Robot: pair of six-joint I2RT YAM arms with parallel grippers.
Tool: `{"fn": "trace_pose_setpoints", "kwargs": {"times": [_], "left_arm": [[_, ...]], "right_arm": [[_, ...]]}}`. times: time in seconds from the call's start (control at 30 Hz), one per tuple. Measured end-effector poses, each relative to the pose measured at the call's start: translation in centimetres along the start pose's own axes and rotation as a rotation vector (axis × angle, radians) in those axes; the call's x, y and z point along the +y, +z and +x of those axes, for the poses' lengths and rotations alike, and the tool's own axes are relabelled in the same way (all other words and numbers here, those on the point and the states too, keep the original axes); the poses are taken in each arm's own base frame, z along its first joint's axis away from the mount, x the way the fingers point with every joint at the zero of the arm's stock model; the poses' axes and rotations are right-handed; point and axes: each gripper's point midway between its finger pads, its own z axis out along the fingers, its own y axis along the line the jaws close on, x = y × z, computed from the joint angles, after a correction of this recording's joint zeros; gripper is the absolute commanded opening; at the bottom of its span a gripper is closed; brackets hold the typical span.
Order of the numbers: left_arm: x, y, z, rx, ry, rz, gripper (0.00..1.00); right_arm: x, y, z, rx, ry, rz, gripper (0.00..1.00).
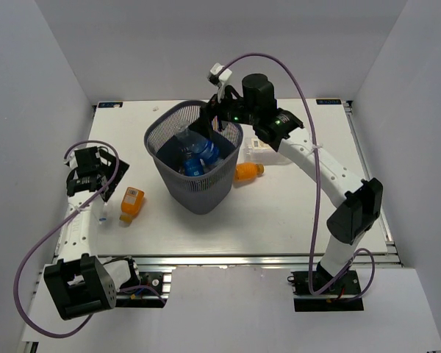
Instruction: Put the plastic bottles in the bin
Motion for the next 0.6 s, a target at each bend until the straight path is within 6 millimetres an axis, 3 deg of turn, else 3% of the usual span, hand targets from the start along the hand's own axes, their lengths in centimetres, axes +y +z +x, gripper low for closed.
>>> {"fn": "trace_pose_setpoints", "kwargs": {"times": [0.1, 0.27, 0.47, 0.6], "left_arm": [[0.8, 0.5, 0.4, 0.017, -0.003, -0.038, 0.98], [2.6, 0.4, 0.7, 0.015, -0.038, -0.136, 0.98], [4.9, -0.5, 0.2, 0.006, -0.095, -0.319, 0.98], [5.4, -0.5, 0.8, 0.044, -0.125, -0.358, 0.98]], "right_arm": [[0.0, 0.0, 0.9, 0.032, 0.021, 0.003, 0.89], [0.1, -1.2, -0.8, -0.004, 0.011, 0.034, 0.89], [0.0, -4.7, -1.4, -0.059, 0.033, 0.144, 0.89], [-1.8, -7.7, -0.4, -0.085, 0.112, 0.248, 0.89]]}}
